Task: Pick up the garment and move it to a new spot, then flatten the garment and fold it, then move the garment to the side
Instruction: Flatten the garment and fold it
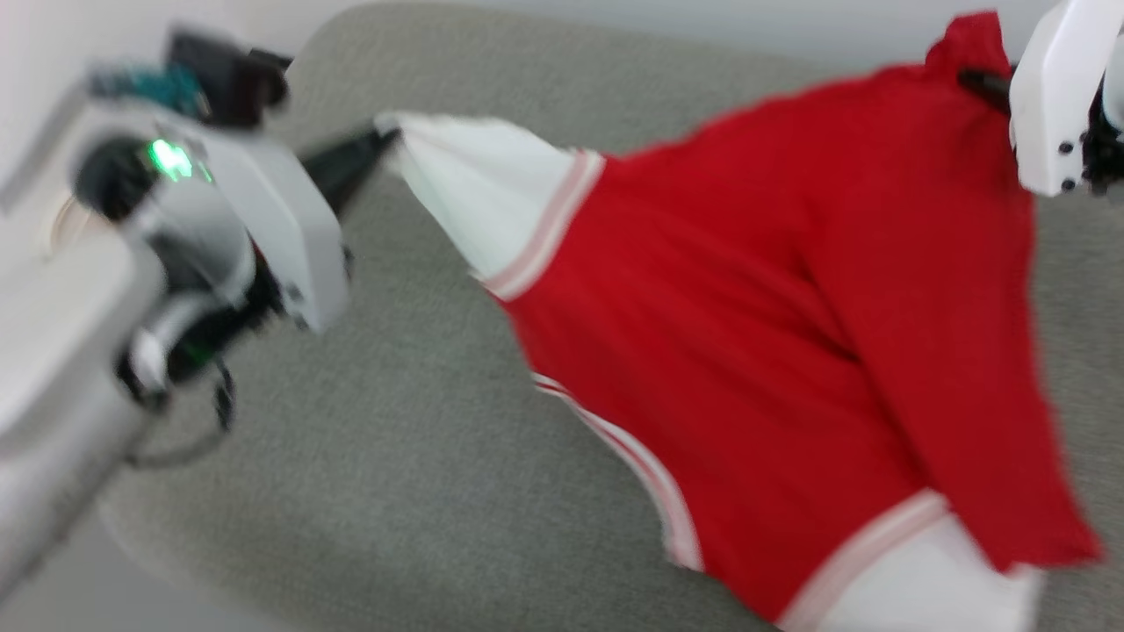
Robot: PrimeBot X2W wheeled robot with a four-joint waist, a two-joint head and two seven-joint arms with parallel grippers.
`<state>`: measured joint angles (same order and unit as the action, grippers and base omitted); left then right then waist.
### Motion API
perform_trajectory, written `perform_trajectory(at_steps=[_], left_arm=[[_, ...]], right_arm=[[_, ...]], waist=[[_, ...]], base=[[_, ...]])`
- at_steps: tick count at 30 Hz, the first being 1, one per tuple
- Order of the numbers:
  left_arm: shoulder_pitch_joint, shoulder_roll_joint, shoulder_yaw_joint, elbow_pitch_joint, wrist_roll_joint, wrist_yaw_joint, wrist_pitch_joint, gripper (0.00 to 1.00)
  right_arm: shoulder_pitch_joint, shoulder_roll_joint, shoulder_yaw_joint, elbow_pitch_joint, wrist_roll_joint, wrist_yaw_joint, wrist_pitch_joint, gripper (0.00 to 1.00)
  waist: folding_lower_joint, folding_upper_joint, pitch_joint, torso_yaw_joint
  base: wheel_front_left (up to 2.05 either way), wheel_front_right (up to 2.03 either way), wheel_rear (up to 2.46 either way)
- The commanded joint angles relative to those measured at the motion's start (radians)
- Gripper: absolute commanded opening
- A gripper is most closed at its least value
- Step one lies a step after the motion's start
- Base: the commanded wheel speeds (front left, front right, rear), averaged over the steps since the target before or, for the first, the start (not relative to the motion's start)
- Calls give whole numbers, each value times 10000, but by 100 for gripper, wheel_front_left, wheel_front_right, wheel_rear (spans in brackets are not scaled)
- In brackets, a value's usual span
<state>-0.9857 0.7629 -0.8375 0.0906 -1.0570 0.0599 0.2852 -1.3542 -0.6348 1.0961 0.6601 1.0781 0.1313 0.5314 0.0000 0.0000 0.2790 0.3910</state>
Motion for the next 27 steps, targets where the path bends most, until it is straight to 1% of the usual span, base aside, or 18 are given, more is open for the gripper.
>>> perform_trajectory(at_steps=[1,4,10,12,15,21,27], left_arm=[[-610,118,81,318,143,-115,328,0],[-1799,73,125,1210,501,-374,788,0],[-3858,-318,265,3239,1278,-900,597,0],[-4323,-445,218,3748,1495,-1062,541,0],[-4936,-620,160,4341,1620,-1335,629,0],[-5760,-693,82,4985,1440,-1721,963,0],[-6410,-748,34,5246,1384,-1829,987,0]], right_arm=[[-200,81,-124,28,30,-9,-355,0],[-500,141,-230,197,-62,-9,-979,0],[-900,358,-571,589,-123,-9,-2169,0],[-925,398,-625,617,-30,-9,-2338,0],[-1034,212,-626,427,9,-9,-2406,0],[-1153,-261,-792,-310,239,-10,-2071,0],[-1505,-589,-1281,-586,175,-9,-1969,0]], waist=[[0,0,-958,-908],[0,0,-1401,-1299],[0,0,-2090,-2006],[0,0,-2264,-2186],[0,0,-2382,-2381],[0,0,-2125,-2793],[0,0,-1131,-3079]], base=[[0,0,0],[0,0,0],[0,0,0],[0,0,0],[0,0,0],[0,0,0],[0,0,0]])
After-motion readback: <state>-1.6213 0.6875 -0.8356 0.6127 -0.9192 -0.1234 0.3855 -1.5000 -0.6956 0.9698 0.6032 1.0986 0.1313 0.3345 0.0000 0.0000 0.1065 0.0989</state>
